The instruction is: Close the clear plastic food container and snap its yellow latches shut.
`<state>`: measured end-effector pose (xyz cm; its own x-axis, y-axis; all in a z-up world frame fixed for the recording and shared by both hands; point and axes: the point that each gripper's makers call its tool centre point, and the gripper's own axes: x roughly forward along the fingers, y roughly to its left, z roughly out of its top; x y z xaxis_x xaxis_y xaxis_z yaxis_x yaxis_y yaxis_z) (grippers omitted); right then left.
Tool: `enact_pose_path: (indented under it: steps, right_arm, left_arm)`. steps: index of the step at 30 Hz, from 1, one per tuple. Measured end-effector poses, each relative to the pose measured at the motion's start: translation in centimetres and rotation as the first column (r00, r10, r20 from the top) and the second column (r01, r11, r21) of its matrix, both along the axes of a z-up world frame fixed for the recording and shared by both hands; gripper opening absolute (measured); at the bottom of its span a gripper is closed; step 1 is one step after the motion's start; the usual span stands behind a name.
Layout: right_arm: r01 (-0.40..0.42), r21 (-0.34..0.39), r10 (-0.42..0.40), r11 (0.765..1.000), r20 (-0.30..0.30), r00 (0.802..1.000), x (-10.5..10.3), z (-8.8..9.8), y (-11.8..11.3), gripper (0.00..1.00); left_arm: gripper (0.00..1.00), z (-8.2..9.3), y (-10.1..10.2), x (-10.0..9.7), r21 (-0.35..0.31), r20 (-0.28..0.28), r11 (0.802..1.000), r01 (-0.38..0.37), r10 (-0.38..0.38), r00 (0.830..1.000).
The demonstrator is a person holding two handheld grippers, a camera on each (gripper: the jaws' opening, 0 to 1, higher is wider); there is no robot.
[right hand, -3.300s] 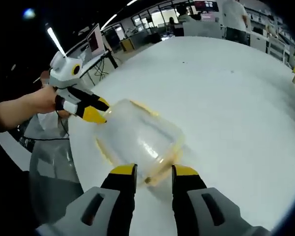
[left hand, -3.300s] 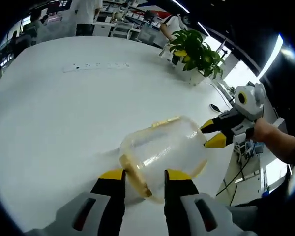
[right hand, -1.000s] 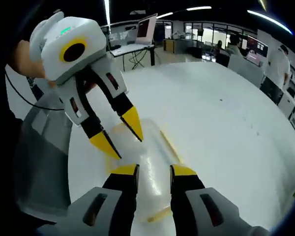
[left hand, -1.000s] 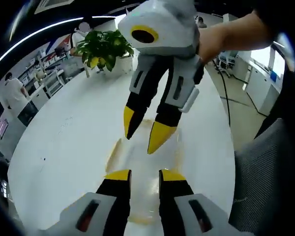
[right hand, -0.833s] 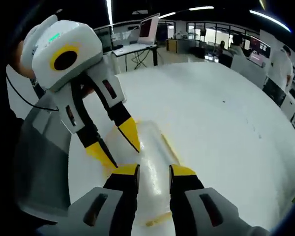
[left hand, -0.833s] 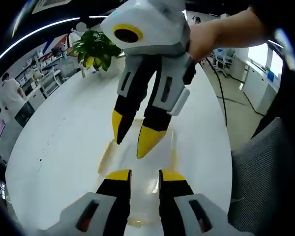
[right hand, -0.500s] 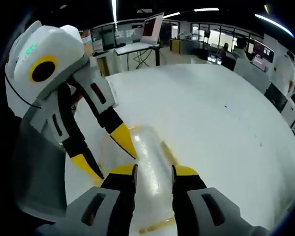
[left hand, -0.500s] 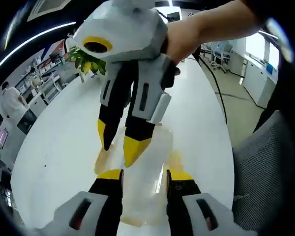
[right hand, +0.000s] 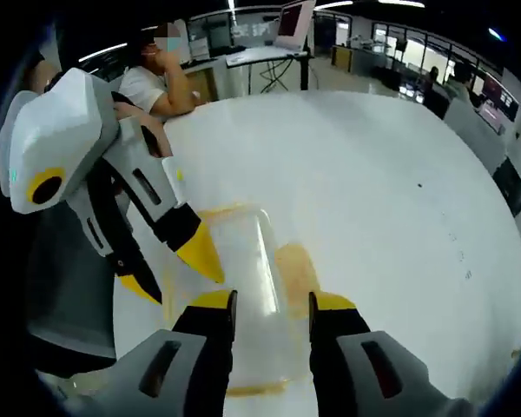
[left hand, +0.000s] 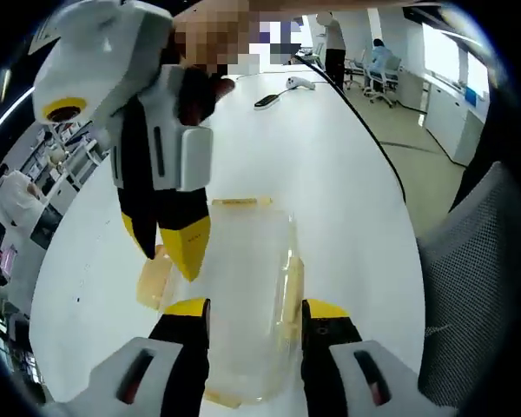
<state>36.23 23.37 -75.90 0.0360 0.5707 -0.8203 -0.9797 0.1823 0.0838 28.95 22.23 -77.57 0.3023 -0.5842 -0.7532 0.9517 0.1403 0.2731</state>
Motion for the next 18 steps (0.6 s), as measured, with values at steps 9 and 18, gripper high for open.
enact_pose_path:
  steps: [9,18]
  right_arm:
    - [-0.101,-0.117,0.089,0.988,-0.104,0.991,-0.7,-1.6,0.4,0.33]
    - [-0.185,-0.174,0.152,0.967,-0.189,0.97,-1.1,-2.1,0.6,0.32]
  left_arm:
    - [0.36,0.0,0.2,0.2,-0.029,0.004,1.0,-0.012,0.012,1.0]
    - [0.37,-0.2,-0.1,0.5,-0.042,0.026,0.998,-0.041,0.042,0.999]
